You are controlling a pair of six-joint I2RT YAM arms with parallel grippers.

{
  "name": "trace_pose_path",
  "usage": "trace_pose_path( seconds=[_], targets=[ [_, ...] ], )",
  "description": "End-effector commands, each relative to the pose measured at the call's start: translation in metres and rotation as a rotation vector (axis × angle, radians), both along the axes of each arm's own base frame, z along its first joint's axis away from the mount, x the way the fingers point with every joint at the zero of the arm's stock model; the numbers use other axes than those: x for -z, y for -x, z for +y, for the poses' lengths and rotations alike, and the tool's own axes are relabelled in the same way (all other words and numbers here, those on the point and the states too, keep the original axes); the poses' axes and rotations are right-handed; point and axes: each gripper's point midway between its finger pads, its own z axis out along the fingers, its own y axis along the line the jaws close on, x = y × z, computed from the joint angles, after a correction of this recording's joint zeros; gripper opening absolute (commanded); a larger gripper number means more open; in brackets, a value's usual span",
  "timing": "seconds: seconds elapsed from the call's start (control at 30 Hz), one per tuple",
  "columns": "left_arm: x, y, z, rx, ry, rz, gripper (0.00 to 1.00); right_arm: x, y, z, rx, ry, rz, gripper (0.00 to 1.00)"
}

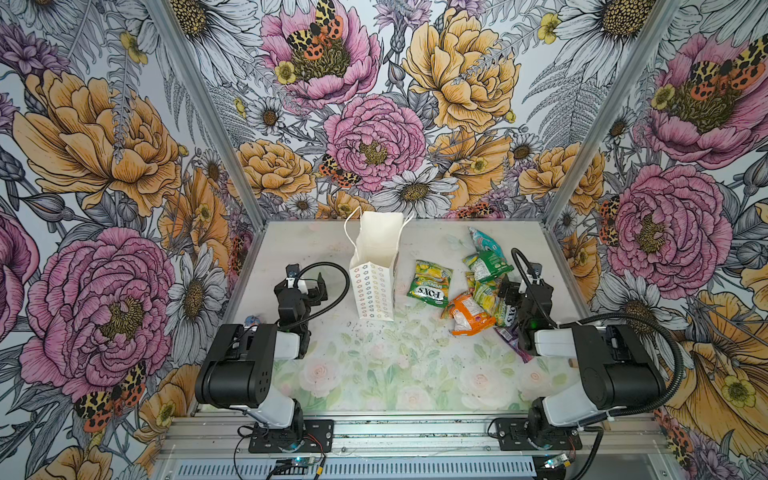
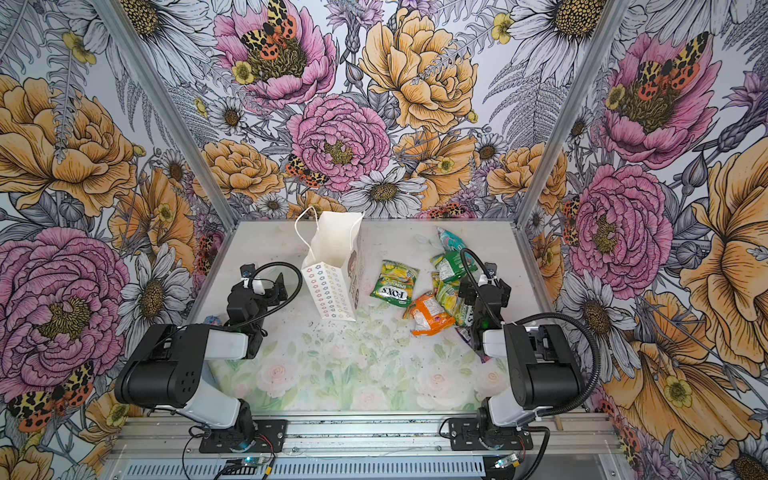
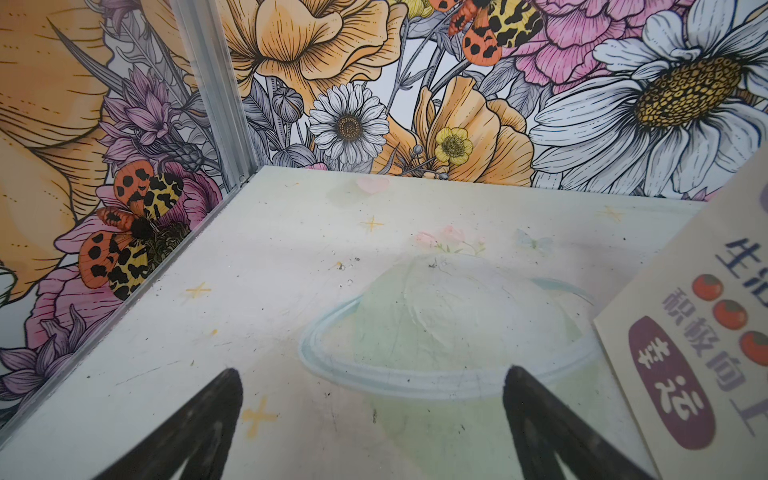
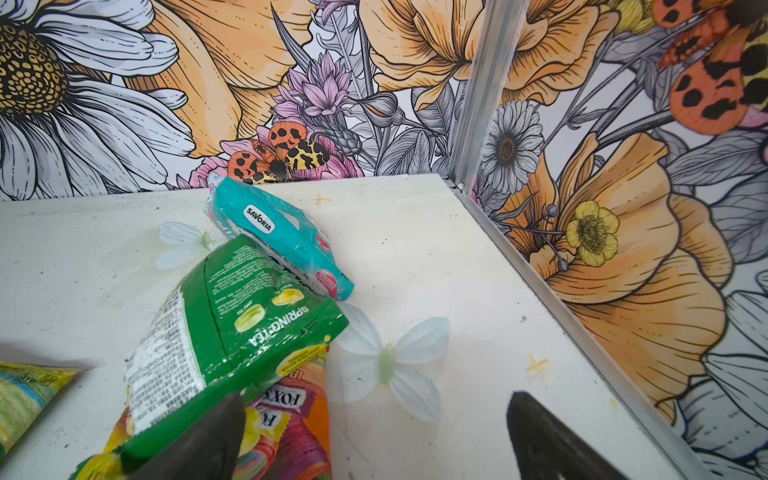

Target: Place the snacks into the paper bag

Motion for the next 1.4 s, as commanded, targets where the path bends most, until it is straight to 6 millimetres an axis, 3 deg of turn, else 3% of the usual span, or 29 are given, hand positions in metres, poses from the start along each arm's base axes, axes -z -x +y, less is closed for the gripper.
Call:
trace_pose_path(
  seconds=[0.0,0.43,0.57,0.63,0.77,0.9,1.23,1.37],
  targets=[
    [-0.007,-0.002,0.001,-0.006,-0.018,-0.022,0.99,-0.004,-0.002,0.002,-0.003,-0.013,-0.027,1.00],
    [-0.007,-0.002,0.002,-0.009,-0.018,-0.022,0.99,-0.003,-0.001,0.002,-0.003,-0.013,-0.024,1.00],
    [-0.015,0.005,-0.002,-0.024,-0.038,-0.054,0.99,-0.004,-0.002,0.002,-0.002,-0.012,-0.028,1.00],
    [-0.027,0.013,0.008,-0.090,-0.039,-0.084,0.99,-0.003,-0.001,0.002,-0.002,-0.013,-0.026,1.00],
    [-0.063,0.028,0.009,-0.141,-0.039,-0.090,0.99,-0.004,-0.001,0.002,-0.002,-0.012,-0.027,1.00],
    [-0.104,0.040,0.012,-0.193,0.132,-0.063,0.99,-0.004,-0.001,0.002,-0.003,-0.013,-0.027,1.00],
    [-0.177,0.078,-0.018,-0.040,0.300,-0.064,0.99,-0.005,-0.001,0.002,-0.003,-0.011,-0.032,0.98],
    [-0.196,0.091,-0.029,0.026,0.319,-0.017,0.99,-0.013,0.000,0.000,0.010,-0.013,-0.039,0.97]
  ],
)
